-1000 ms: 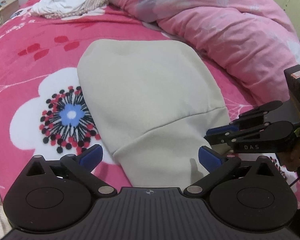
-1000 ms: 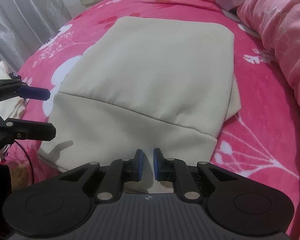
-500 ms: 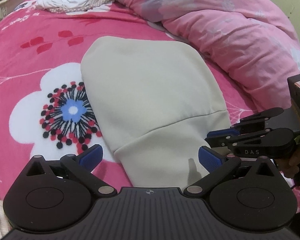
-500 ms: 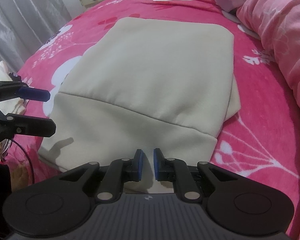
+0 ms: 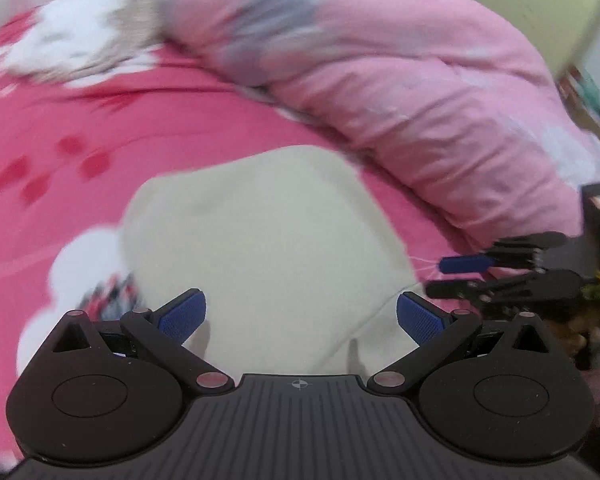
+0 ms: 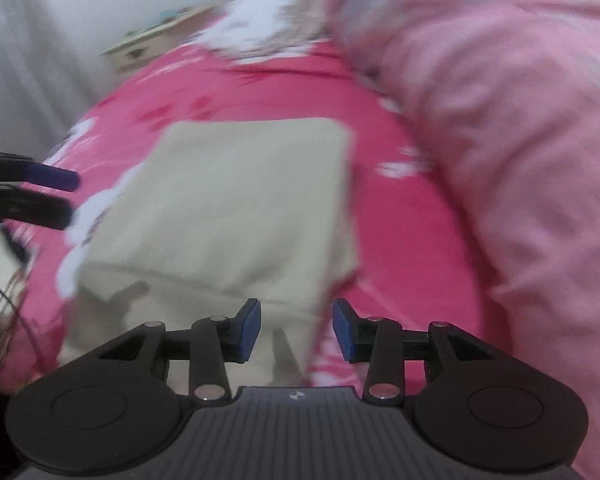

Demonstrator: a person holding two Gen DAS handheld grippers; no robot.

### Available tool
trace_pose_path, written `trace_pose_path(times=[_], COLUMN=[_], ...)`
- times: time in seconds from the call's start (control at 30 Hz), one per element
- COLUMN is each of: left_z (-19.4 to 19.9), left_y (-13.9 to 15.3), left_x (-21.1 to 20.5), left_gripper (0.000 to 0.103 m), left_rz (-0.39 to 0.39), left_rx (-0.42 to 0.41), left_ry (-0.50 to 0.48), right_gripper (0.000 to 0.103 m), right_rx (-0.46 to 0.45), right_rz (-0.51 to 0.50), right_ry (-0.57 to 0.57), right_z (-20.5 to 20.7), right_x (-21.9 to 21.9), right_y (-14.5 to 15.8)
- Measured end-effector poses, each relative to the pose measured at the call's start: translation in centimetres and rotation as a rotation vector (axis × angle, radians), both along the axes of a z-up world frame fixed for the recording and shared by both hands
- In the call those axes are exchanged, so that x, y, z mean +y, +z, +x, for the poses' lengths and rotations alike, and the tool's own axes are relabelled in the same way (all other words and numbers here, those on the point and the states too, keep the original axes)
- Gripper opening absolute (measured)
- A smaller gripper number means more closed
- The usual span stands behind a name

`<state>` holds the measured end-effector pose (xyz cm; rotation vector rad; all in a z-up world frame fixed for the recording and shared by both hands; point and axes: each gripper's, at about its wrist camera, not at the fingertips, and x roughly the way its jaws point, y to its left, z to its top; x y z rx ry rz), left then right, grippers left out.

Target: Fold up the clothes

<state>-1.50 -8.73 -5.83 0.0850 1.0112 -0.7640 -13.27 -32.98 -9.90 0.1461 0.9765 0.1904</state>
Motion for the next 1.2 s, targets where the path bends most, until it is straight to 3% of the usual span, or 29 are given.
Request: trace_pose_path(times=[0.17,0.23,0.3,0.47,0.57,0.67,0.7,0.73,0.83,0.9,1.1,1.2], left_z=[2.7,3.1,3.3,3.5,4.3,4.5,4.6,4.7,4.9,5.0,5.0,4.6], left_y=[-1.9,-2.9,-3.7,-4.8,-6.0,-6.8,-6.9,-7.0,-7.0,-6.7,-3.9,-2.6], left_x=[-5.8,-6.7,-7.3,-8.6,-9.4,-10.1,-10.2,-10.2,-9.3,-8.6,-5.2,-4.0], left_gripper=[0.095,0.091,0.09,0.089,0.079,0.049,0.033,0.019,0.005,0.004,0.003,0.003], left_rz=[0.017,-0.013,-0.063,-0.136,-0.127,-0.071,-0.055,-0.042,-0.053,-0.064,-0.188,-0.235], left_rx=[0.092,0.124,0.152,0.212,0.306,0.301,0.291,0.283,0.288,0.286,0.287,0.27], left_ry=[-0.132,-0.137,-0.155,-0.163,-0.113,-0.05,-0.037,-0.027,-0.004,0.009,-0.006,-0.023], right_gripper=[0.042,0.028,0.013,0.01,0.01,0.01,0.01,0.01,0.017,0.025,0.028,0.028], right_rx=[0.035,0.027,0.0,-0.156,-0.235,-0.29,-0.294,-0.292,-0.267,-0.243,-0.093,-0.066], right_rz=[0.187,0.227,0.213,0.127,0.05,0.002,0.01,0.023,0.091,0.17,0.299,0.323], right_ry=[-0.062,-0.029,0.009,0.174,0.3,0.373,0.375,0.363,0.295,0.229,0.021,0.011], right_z=[2.4,2.7,2.4,0.7,-0.3,-1.0,-1.0,-1.1,-1.1,-0.8,1.3,1.9], right_x=[-1.9,-2.0,-1.8,-0.1,2.1,3.6,3.6,3.3,1.1,-1.2,-5.4,-5.1], right_y=[-3.2,-4.0,-3.9,-1.8,-1.3,-1.5,-1.6,-1.5,-1.1,-0.5,-2.1,-3.1])
